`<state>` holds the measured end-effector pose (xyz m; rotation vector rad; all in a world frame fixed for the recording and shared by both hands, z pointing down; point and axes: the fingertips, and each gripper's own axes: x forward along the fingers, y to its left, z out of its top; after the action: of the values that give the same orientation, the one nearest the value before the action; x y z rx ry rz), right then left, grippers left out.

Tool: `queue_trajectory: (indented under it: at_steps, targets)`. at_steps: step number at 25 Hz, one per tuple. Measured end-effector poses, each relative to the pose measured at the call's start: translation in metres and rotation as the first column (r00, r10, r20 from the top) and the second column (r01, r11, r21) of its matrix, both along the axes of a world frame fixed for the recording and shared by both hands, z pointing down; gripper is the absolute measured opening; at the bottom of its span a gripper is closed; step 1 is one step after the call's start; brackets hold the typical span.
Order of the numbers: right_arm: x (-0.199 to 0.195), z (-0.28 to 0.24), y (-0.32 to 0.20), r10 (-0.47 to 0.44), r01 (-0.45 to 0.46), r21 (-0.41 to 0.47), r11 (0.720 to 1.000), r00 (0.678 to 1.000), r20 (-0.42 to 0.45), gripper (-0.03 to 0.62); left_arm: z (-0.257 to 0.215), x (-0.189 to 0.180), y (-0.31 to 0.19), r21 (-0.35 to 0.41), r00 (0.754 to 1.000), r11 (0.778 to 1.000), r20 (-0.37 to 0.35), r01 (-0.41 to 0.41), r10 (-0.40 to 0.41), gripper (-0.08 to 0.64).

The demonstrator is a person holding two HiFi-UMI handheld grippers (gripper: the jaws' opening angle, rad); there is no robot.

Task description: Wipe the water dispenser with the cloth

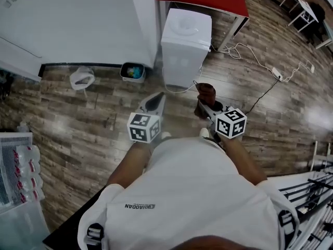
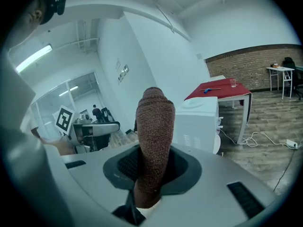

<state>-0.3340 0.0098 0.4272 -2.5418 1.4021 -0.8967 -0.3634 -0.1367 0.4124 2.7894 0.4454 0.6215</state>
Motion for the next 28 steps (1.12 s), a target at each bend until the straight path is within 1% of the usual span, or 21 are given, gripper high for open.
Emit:
queue_trajectory:
  at_steps: [4,7,10,13,17,20,24,28]
  targets:
    - [0.002,-0.004,-0.015,0.015,-0.015,0.001,1.000,1.000,-0.014,0.086,0.002,-0.002,-0.017,0.022,1.000,0.999,0.000,-0.025,0.025,0.000]
    - [0.004,-0.007,-0.021,0.021,-0.022,-0.007,1.000,0.999,-0.033,0.086,0.009,0.001,-0.024,0.033,0.999,0.999,0.016,-0.042,0.042,-0.002]
    - [0.007,-0.007,-0.020,0.023,-0.023,-0.013,1.000,0.999,-0.034,0.086,0.011,0.007,-0.024,0.027,0.999,0.999,0.026,-0.045,0.044,-0.001]
    - [0.019,-0.005,-0.014,0.024,-0.024,-0.008,1.000,0.999,-0.030,0.086,0.008,0.020,-0.017,0.033,0.998,0.998,0.023,-0.052,0.051,0.000]
    - [0.048,0.000,-0.016,0.002,-0.002,0.000,1.000,1.000,-0.024,0.086,0.004,0.043,-0.012,0.056,0.999,0.997,0.023,-0.049,0.048,0.000]
    - [0.077,0.002,-0.026,-0.037,0.037,-0.001,0.999,0.999,-0.029,0.086,0.006,0.064,-0.013,0.078,0.999,0.996,0.035,-0.033,0.030,0.000]
    - [0.116,0.004,-0.034,-0.108,0.106,-0.029,0.994,0.993,-0.053,0.086,0.011,0.097,-0.017,0.098,0.999,0.995,0.043,0.017,-0.022,0.000]
    - [0.156,0.010,-0.034,-0.153,0.151,-0.044,0.988,0.987,-0.044,0.086,0.008,0.138,-0.017,0.105,0.996,0.992,0.032,0.075,-0.079,-0.001]
